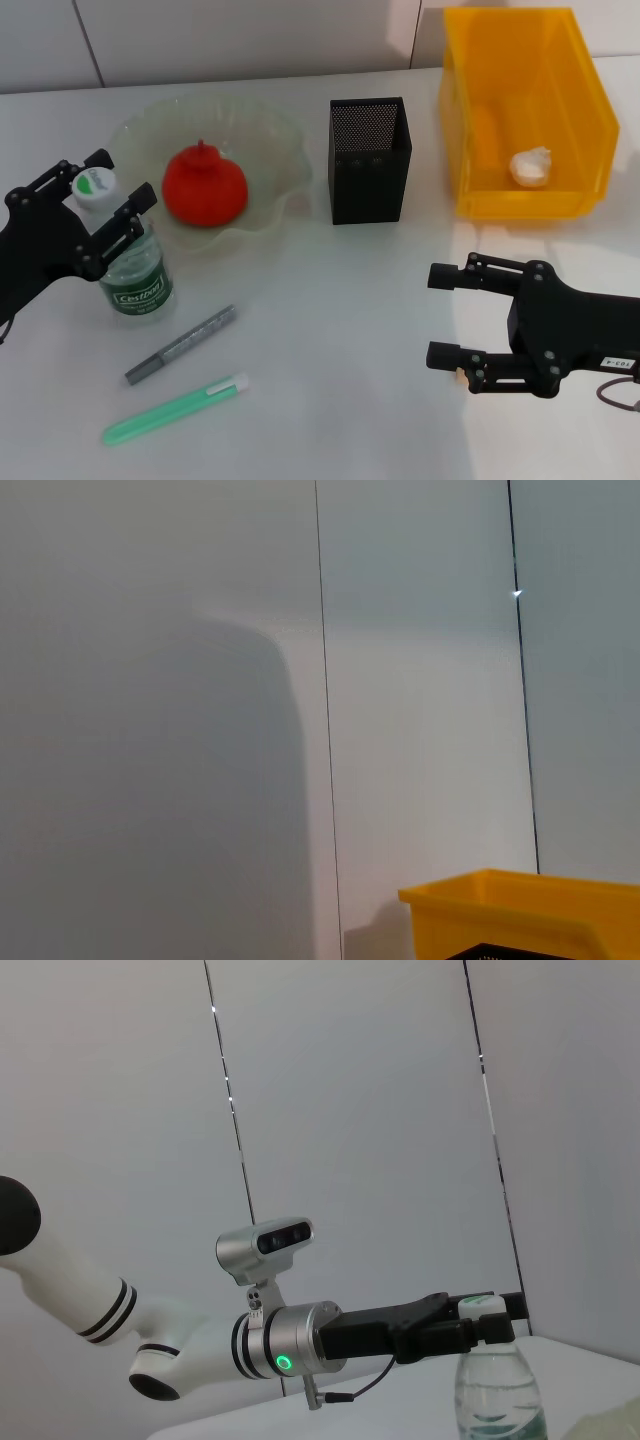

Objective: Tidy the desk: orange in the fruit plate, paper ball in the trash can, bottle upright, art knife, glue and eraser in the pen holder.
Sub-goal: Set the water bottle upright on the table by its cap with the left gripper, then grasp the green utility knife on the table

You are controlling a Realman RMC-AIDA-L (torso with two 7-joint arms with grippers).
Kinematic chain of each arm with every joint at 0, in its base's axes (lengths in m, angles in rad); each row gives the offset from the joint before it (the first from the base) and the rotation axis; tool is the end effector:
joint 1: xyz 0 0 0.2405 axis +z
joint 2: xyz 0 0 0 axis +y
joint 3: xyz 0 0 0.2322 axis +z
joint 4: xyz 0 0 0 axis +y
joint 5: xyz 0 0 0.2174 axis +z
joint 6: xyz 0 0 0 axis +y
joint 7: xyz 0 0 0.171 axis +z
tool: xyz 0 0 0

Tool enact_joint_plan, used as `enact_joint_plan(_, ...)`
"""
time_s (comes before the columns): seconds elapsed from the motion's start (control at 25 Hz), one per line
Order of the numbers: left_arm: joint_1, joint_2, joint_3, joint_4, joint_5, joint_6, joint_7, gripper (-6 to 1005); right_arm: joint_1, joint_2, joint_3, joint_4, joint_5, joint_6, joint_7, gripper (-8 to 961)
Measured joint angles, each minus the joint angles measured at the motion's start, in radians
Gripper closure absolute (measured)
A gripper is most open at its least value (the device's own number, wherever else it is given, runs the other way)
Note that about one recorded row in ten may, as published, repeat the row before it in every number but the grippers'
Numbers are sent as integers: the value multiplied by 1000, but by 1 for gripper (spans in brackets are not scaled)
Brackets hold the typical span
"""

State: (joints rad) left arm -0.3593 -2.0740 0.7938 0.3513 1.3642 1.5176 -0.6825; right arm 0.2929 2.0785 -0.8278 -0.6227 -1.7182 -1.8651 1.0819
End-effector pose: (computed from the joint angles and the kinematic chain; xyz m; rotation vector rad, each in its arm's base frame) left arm -0.2672 0.3100 -0.0045 -2.1995 -0.2707 -0.9607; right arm 0.2409 0.2473 -0.0033 -2.7229 0.3435 1.1174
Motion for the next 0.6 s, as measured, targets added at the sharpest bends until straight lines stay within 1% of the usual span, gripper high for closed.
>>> enact_joint_plan(0.2, 0, 0, -5, 0, -1, 10, -2, 372, 2, 0, -2, 0, 0, 0, 1, 176)
enact_joint_plan(0.28, 3, 0, -8, 1, -11, 19, -8, 312, 4, 0, -2, 0, 0, 0, 2, 176)
enact_joint_plan(0.44, 34, 5, -9, 12, -74, 89, -13, 193, 5, 0, 4, 0, 0, -4, 2, 176)
enact_joint_plan(0.6, 92, 7, -7, 49, -125, 247, -19, 190, 0, 0, 26, -2, 6, -8, 3, 176)
